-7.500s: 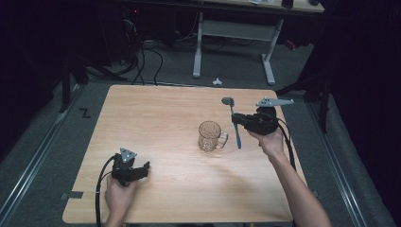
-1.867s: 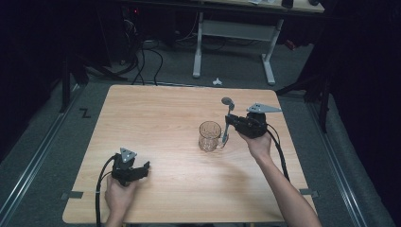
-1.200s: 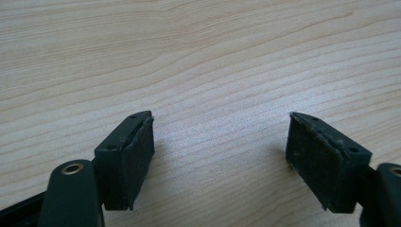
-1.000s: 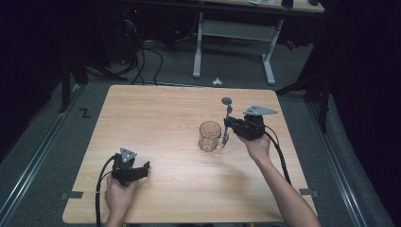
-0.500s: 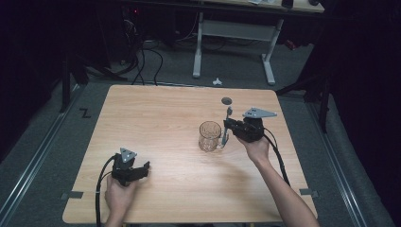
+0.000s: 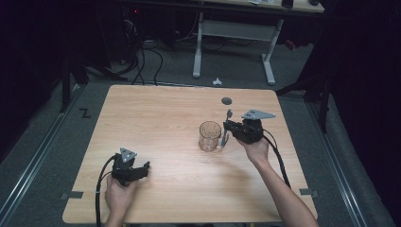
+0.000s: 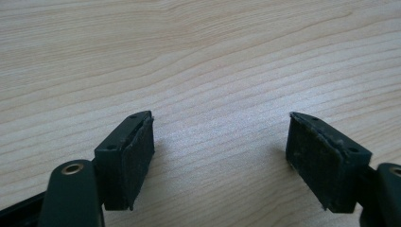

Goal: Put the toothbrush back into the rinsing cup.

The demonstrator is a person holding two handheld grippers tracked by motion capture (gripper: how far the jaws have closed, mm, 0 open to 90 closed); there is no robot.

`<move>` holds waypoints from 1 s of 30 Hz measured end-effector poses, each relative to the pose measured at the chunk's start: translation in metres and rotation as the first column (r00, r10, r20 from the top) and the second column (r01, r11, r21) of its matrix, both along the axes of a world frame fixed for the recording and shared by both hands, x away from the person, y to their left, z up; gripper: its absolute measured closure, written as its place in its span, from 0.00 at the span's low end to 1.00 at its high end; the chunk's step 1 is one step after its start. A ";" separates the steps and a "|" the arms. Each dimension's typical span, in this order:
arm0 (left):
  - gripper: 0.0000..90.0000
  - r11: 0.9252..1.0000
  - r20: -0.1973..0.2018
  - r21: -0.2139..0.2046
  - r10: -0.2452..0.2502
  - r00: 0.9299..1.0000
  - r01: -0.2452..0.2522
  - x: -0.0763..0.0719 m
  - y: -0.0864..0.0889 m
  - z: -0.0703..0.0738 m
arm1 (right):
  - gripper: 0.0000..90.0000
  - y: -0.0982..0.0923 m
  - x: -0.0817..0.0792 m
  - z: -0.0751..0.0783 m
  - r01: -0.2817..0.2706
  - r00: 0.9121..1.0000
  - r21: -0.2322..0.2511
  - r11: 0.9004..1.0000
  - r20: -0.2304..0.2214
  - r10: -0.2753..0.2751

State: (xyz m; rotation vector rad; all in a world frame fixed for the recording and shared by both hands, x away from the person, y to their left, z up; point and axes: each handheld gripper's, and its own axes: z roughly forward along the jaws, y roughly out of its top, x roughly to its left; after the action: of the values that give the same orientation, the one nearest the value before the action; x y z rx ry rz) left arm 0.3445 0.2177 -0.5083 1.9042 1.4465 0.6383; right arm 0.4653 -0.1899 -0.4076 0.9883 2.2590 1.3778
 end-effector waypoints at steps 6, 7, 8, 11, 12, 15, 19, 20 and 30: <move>0.28 1.000 0.000 0.000 0.000 1.000 0.000 0.000 0.000 0.000 | 0.89 0.002 0.001 -0.002 -0.005 1.000 -0.012 1.000 -0.007 0.005; 0.28 1.000 0.000 0.000 0.000 1.000 0.000 0.000 0.000 0.000 | 0.89 0.002 0.001 -0.003 -0.004 1.000 -0.013 1.000 -0.011 0.004; 0.28 1.000 0.000 0.000 0.000 1.000 0.000 0.000 0.000 0.000 | 0.89 0.002 0.001 -0.003 -0.003 1.000 -0.012 1.000 -0.014 0.003; 0.28 1.000 0.000 0.000 0.000 1.000 0.000 0.000 0.000 0.000 | 0.89 0.002 0.002 -0.004 -0.004 1.000 -0.018 1.000 -0.018 0.004; 0.28 1.000 0.000 0.000 0.000 1.000 0.000 0.000 0.000 0.000 | 0.88 0.003 0.002 -0.004 -0.005 1.000 -0.020 1.000 -0.019 0.005; 0.28 1.000 0.000 0.000 0.000 1.000 0.000 0.000 0.000 0.000 | 0.89 0.003 0.003 -0.005 -0.006 1.000 -0.022 1.000 -0.022 0.006; 0.28 1.000 0.000 0.000 0.000 1.000 0.000 0.000 0.000 0.000 | 0.89 0.003 0.004 -0.005 -0.006 1.000 -0.021 1.000 -0.027 0.006; 0.28 1.000 0.000 0.000 0.000 1.000 0.000 0.000 0.000 0.000 | 0.89 0.003 0.004 -0.005 -0.006 1.000 -0.021 1.000 -0.028 0.006; 0.28 1.000 0.000 0.000 0.000 1.000 0.000 0.000 0.000 0.000 | 0.88 0.004 0.006 -0.009 -0.005 0.999 -0.031 1.000 -0.053 0.004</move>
State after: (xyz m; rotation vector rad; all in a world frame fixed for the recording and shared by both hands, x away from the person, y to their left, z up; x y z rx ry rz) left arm 0.3445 0.2177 -0.5083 1.9043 1.4464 0.6383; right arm 0.4712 -0.1858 -0.4168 1.0217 2.3150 1.3296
